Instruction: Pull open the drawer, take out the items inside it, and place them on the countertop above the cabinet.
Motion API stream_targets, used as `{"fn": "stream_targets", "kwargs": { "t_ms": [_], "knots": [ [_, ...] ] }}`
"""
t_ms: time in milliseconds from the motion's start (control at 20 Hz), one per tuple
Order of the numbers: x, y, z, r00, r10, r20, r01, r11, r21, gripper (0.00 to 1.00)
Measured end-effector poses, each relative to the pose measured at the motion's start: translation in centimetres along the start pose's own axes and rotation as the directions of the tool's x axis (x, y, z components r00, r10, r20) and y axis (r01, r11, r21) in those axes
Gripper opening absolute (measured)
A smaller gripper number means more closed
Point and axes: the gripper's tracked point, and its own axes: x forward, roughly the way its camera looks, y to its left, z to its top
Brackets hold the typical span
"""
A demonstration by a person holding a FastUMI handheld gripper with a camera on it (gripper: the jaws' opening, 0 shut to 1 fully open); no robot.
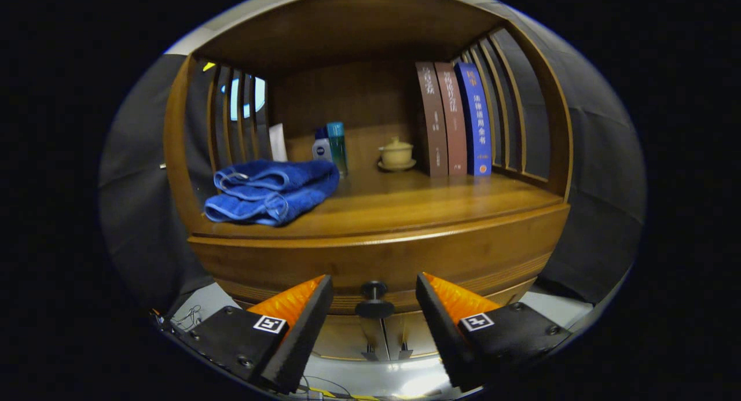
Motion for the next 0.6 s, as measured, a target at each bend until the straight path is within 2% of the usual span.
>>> {"fn": "stream_targets", "kwargs": {
  "t_ms": [50, 200, 350, 550, 600],
  "knots": [
    [0.6, 0.0, -0.7, 1.000, -0.004, -0.022, 0.004, 1.000, 0.002, 0.89],
    [1.9, 0.0, -2.2, 0.998, 0.000, -0.061, 0.000, 1.000, 0.005, 0.86],
    [2.5, 0.1, -2.9, 0.996, -0.010, -0.088, 0.008, 1.000, -0.018, 0.56],
    [2.5, 0.0, -2.5, 0.996, -0.008, -0.087, 0.006, 1.000, -0.022, 0.41],
    [2.4, 0.0, -2.6, 0.996, -0.011, -0.091, 0.008, 0.999, -0.031, 0.41]
  ]
}}
